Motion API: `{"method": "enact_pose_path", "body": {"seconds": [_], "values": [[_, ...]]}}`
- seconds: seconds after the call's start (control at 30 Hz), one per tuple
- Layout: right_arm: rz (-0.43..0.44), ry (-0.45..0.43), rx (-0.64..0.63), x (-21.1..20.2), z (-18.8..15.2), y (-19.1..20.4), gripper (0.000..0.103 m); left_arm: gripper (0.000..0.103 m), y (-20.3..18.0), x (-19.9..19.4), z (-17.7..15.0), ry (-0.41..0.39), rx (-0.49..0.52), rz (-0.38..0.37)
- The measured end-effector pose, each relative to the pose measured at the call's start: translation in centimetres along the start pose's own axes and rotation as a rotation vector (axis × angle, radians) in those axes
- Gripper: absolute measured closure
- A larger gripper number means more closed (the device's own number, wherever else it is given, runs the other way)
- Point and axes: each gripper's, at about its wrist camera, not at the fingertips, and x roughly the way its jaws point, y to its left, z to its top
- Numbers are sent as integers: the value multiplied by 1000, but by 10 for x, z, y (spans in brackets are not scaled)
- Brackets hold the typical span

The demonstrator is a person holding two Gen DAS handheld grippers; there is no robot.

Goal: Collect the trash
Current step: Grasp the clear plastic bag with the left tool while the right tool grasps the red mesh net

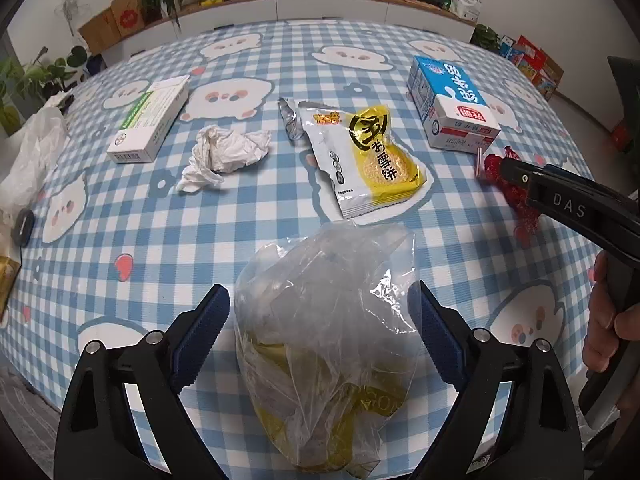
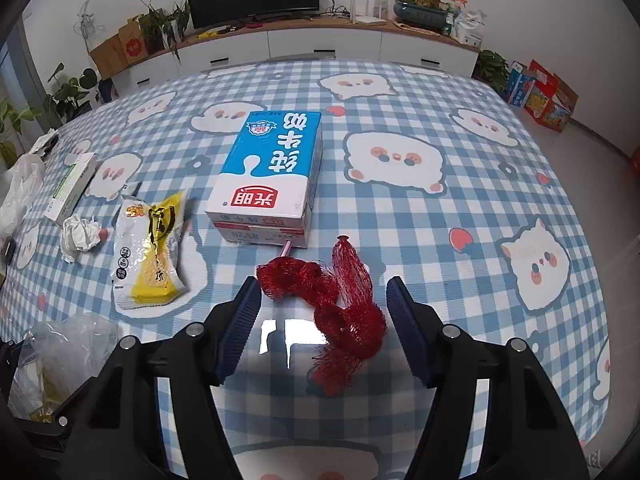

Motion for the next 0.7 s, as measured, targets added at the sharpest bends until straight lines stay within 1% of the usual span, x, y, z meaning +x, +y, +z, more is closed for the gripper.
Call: {"method": "enact_pose_path", "body": {"seconds": [0.07,0.2,0.37,0.5,0.57,0.67,0.7], "values": [[0,11,-1,4,0,-1,47,19,0,4,-1,13,-4,-1],[-5,25,-8,9,-1,0,51,24,-2,4,-3,14,0,17],[-12,49,-5,15,-4,-3,61,36,-2,6,-5,28,-1,31],[-15,60,6,18,-5,-6,69,45,0,7,-6,40,-7,26],[-19,64,12,19,-5,-7,73,53,1,7,-6,46,-10,19],[-23,68,21,20,-6,-9,77,60,4,7,-5,51,-19,7],[-21,69,25,20,-6,-10,78,61,4,7,-5,52,-22,3]]}}
